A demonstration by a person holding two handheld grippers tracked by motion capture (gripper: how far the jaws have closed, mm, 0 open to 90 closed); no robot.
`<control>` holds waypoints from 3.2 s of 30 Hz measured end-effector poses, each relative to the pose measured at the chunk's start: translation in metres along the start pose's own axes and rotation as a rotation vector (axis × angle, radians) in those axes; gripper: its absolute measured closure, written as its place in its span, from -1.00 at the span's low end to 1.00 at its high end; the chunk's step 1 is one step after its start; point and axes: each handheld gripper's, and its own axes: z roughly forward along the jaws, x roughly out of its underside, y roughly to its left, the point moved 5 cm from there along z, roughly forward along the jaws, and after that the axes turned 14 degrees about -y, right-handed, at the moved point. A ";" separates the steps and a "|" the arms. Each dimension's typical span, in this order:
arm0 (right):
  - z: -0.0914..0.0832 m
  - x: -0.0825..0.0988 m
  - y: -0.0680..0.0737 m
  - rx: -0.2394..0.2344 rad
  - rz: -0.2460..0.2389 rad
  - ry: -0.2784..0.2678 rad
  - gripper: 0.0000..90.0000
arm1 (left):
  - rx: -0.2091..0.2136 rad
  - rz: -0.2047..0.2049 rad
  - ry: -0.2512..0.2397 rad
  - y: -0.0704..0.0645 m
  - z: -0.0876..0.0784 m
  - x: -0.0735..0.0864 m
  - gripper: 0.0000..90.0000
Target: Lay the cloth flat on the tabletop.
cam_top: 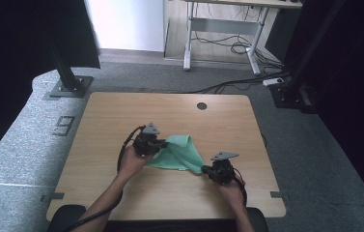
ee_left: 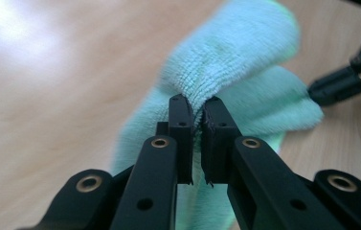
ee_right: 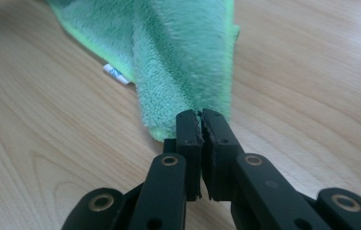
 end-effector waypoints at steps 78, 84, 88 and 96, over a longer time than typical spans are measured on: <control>0.050 -0.066 -0.019 0.007 -0.046 -0.017 0.76 | -0.257 -0.080 0.132 0.067 -0.020 0.091 -0.57; 0.056 -0.079 -0.035 0.060 -0.043 -0.029 0.80 | -0.231 -0.063 0.149 0.047 -0.024 0.094 -0.55; 0.053 -0.085 -0.040 0.081 -0.044 -0.038 0.61 | -0.186 -0.049 0.171 0.031 -0.027 0.095 -0.55; 0.046 -0.067 -0.022 0.037 -0.063 -0.006 0.09 | -0.190 -0.034 0.128 0.036 -0.022 0.073 -0.59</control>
